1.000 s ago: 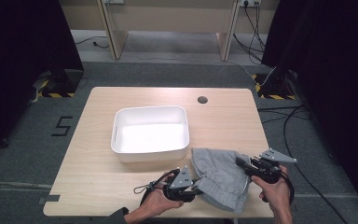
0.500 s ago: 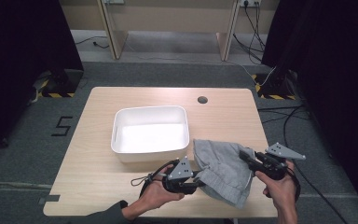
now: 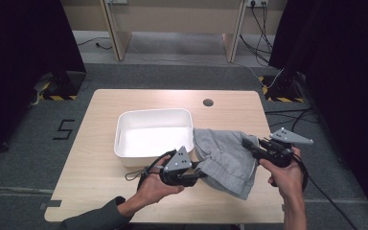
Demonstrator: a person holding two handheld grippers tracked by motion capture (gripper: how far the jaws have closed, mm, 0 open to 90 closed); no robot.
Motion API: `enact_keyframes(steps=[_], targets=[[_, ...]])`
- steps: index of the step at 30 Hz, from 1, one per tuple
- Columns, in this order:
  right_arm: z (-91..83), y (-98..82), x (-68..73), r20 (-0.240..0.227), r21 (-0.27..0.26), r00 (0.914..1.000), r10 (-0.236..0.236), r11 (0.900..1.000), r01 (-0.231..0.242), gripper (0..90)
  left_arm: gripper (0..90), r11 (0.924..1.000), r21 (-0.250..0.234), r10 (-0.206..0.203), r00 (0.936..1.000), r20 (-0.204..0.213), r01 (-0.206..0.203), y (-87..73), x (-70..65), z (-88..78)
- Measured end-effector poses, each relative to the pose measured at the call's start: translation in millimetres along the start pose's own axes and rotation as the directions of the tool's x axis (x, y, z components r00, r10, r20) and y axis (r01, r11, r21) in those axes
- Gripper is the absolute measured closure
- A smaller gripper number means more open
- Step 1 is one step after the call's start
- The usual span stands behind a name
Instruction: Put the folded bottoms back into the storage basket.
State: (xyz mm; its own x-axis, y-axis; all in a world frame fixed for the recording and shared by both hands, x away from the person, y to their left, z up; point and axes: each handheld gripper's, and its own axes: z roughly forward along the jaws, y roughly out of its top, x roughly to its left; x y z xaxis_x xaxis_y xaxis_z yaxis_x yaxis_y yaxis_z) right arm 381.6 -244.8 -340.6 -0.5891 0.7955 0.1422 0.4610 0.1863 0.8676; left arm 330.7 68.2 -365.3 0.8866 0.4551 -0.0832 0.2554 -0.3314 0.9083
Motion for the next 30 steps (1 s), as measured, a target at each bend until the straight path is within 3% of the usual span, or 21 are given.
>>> enact_keyframes(steps=[7, 11, 14, 19, 20, 21, 22, 30], targets=[[28.2, 35.1, 17.1, -0.041, 0.001, 0.9982, -0.043, 0.999, 0.043, 68.3, 69.0, 0.9997, -0.012, -0.024, 0.9985, -0.049, 0.023, 5.6, 23.4, -29.7], [55.0, 57.1, 30.2, -0.075, 0.008, 0.9949, -0.068, 0.998, 0.069, 68.3, 69.0, 0.9985, -0.026, -0.050, 0.9951, -0.086, 0.048, 5.2, 39.8, -48.9], [65.3, 65.7, 36.3, -0.094, 0.009, 0.9929, -0.074, 0.997, 0.075, 68.3, 69.0, 0.9975, -0.030, -0.066, 0.9919, -0.108, 0.064, 3.0, 50.1, -61.6], [101.3, 90.7, 54.3, -0.129, 0.039, 0.9853, -0.112, 0.992, 0.118, 68.3, 69.0, 0.9943, -0.047, -0.102, 0.9813, -0.163, 0.096, -3.7, 70.4, -83.4], [101.3, 90.7, 54.3, -0.129, 0.039, 0.9853, -0.112, 0.992, 0.118, 68.3, 68.9, 0.9943, -0.047, -0.102, 0.9813, -0.163, 0.096, -3.7, 70.4, -83.4], [113.5, 97.6, 60.3, -0.142, 0.043, 0.9814, -0.129, 0.990, 0.136, 68.3, 68.9, 0.9931, -0.048, -0.114, 0.9770, -0.180, 0.107, -6.8, 77.0, -88.8], [113.5, 97.6, 60.3, -0.142, 0.043, 0.9814, -0.129, 0.990, 0.136, 68.3, 69.0, 0.9931, -0.048, -0.114, 0.9770, -0.180, 0.107, -6.8, 77.0, -88.8], [160.0, 122.3, 80.4, -0.194, 0.091, 0.9685, -0.156, 0.980, 0.176, 68.4, 69.0, 0.9855, -0.069, -0.167, 0.9561, -0.241, 0.155, -19.0, 103.1, -109.5]])
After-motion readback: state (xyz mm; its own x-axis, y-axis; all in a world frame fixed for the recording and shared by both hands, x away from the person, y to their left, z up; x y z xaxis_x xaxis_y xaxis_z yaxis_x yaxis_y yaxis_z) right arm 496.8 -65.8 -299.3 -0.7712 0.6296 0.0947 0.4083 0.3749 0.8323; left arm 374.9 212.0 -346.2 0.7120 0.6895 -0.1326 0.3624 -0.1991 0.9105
